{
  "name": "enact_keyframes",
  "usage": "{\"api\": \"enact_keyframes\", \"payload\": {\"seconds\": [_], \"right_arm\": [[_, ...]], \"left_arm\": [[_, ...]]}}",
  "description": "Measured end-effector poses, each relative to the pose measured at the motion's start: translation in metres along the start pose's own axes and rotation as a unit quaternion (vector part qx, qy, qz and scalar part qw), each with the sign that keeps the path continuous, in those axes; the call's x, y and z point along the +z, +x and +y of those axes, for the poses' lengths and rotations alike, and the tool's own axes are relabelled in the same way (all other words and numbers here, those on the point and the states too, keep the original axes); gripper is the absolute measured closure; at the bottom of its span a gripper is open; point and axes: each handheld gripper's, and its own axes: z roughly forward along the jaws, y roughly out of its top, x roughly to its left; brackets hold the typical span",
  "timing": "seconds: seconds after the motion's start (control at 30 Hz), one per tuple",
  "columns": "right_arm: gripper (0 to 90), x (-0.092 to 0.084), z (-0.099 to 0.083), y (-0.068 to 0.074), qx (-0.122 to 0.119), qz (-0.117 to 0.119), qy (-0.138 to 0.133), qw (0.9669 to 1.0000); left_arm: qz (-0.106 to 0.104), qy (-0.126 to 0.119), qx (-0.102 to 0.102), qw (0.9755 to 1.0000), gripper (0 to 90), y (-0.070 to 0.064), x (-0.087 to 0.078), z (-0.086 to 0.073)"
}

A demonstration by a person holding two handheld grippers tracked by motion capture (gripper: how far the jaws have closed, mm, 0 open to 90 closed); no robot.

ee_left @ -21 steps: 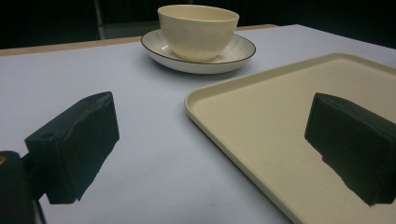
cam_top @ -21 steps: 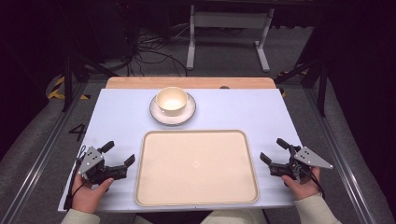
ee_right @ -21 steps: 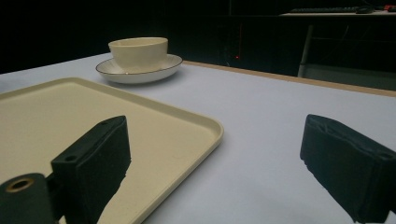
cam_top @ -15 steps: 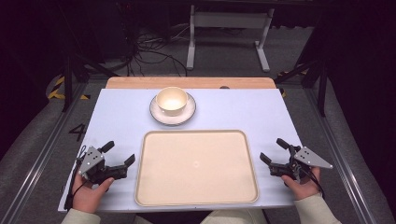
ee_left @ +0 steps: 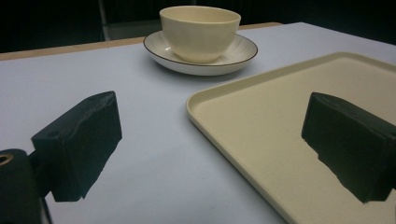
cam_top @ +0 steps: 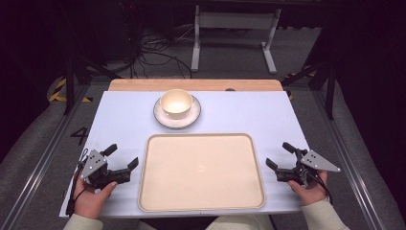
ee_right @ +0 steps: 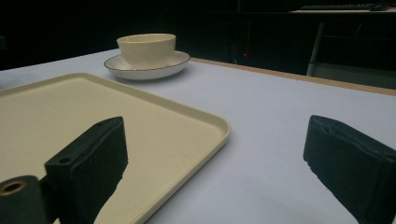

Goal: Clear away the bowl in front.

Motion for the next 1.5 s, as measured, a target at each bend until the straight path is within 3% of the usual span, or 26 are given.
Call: {"api": "enact_keyframes", "payload": {"seconds": [0.73, 0.93, 1.27, 1.5], "right_arm": [[1.8, 0.0, 0.0, -0.001, 0.003, 0.001, 0.002, 1.0], [1.0, 0.0, 0.0, -0.002, 0.01, -0.001, 0.001, 0.9999], [1.3, 0.0, 0.0, -0.004, 0.018, 0.004, -0.001, 0.9998], [1.8, -0.001, 0.0, -0.004, 0.019, 0.005, -0.003, 0.9998]], "left_arm": [[-0.016, -0.008, -0.006, 0.9998, 3.0, -0.008, -0.006, 0.027], [-0.025, -0.008, -0.019, 0.9995, 3.6, -0.009, -0.005, 0.038], [-0.024, -0.005, -0.008, 0.9997, 5.1, -0.009, -0.002, 0.06], [-0.017, 0.004, -0.021, 0.9996, 6.7, -0.005, 0.005, 0.071]]}}
